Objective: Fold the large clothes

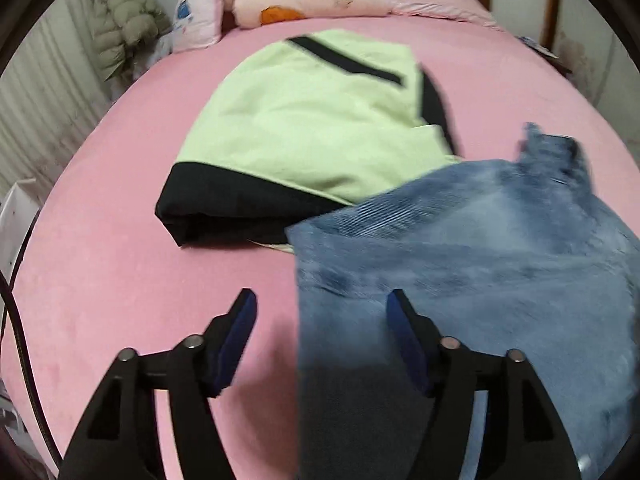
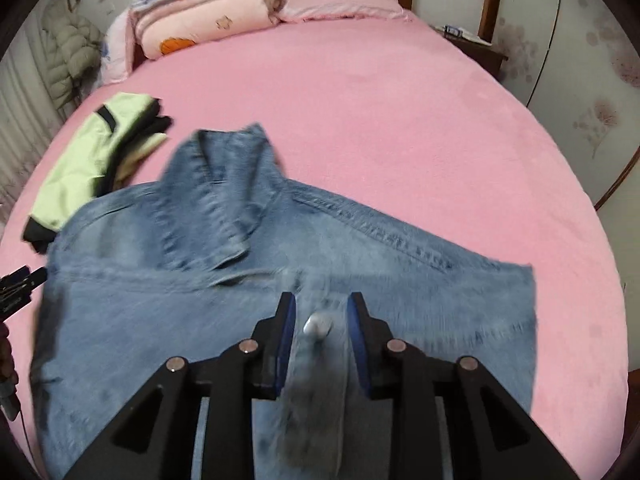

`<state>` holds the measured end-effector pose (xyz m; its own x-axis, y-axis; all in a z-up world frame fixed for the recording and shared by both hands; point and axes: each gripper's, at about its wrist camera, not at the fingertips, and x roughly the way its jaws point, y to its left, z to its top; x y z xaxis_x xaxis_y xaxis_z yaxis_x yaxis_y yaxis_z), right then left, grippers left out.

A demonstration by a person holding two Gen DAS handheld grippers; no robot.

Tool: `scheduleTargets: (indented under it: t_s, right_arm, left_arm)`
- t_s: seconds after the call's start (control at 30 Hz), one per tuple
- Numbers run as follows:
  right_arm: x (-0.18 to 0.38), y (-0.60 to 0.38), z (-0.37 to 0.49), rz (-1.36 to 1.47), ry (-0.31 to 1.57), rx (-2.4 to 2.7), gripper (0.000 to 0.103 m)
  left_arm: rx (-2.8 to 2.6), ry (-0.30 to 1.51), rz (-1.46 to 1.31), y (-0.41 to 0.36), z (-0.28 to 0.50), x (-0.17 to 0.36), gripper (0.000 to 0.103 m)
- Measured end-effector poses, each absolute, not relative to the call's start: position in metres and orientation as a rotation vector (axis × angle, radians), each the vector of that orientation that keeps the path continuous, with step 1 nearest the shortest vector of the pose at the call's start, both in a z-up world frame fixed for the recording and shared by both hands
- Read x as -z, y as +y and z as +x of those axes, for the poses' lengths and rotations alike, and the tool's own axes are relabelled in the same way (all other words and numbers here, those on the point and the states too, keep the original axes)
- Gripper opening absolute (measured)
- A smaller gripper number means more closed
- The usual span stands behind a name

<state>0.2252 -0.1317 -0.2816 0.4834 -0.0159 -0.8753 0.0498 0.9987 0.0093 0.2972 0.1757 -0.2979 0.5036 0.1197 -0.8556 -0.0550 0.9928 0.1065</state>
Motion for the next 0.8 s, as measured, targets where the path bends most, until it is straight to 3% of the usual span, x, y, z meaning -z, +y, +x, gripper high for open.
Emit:
scheduleTargets:
  t_s: [0.07,0.27,0.57,0.63,0.67,0.7,0.8]
  right_arm:
    - [0.272,-0.120,0.200,0.054,1.070,0.016,0.027]
    - [0.268,-0.061,0.140,0.050,1.082,-0.069,0.027]
    - [0.329,-0.034,0.101,0.065,1.197,-0.114,0.027]
    - [0.343,-0.051,0.096,0.090,1.223,-0.120,0.024]
    - [0.342,-0.058,0.093,0.101,1.207,-0.122,0.017]
    - [0.340,-0.068,0.089,0.099,1.195,-0.126,0.003]
    - [0.336,-0.091,0.079,0.025,1.203,-0.061,0.003]
  left_arm:
    - [-0.074,1.026,0.055,0.164,0.277,0.285,0.076]
    - [0.006,1.032,-0.008,0.110,0.207,0.274,0.078]
    - [-0.037,1.162,0.035,0.082,0.152,0.344,0.078]
    - [-0.049,1.139,0.033,0.095,0.143,0.349,0.080]
    - [-0.046,1.127,0.033,0.100,0.141,0.348,0.082]
    - [-0.052,1.122,0.040,0.104,0.138,0.347,0.083]
    - [-0.099,1.111,0.065,0.124,0.129,0.342,0.083]
